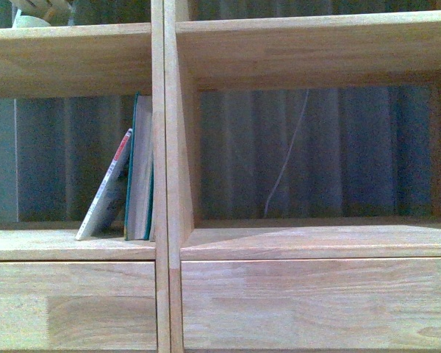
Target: Organize books on shelf
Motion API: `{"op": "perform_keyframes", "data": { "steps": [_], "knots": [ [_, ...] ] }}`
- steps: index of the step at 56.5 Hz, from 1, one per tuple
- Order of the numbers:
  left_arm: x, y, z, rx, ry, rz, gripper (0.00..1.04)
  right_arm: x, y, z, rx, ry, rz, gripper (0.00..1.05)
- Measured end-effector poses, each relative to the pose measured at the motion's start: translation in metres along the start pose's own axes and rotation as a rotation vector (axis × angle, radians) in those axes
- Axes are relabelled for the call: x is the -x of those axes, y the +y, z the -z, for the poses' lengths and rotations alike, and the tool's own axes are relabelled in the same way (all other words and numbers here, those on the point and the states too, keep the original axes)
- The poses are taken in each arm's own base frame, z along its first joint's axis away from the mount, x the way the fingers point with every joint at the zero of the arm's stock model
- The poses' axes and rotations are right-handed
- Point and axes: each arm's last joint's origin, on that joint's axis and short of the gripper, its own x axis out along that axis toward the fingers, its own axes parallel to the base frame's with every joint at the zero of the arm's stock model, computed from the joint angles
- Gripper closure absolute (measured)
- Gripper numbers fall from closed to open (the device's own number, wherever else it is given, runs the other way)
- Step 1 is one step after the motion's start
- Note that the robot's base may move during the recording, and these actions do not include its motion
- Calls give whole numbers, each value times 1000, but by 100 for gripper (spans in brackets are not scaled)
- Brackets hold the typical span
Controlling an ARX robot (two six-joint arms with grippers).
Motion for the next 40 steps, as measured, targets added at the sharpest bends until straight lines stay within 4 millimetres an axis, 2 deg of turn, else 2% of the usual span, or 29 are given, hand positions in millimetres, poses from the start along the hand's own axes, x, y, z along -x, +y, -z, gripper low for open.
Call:
{"op": "perform_keyframes", "data": {
  "steps": [16, 20, 40],
  "knots": [
    [0, 0, 0, 0, 0, 0, 18, 0, 0, 0, 0, 0, 0, 13],
    [0, 0, 0, 0, 0, 0, 6, 0, 0, 0, 0, 0, 0, 6],
    [0, 0, 0, -3, 0, 0, 7, 0, 0, 0, 0, 0, 0, 7]
  ]
}}
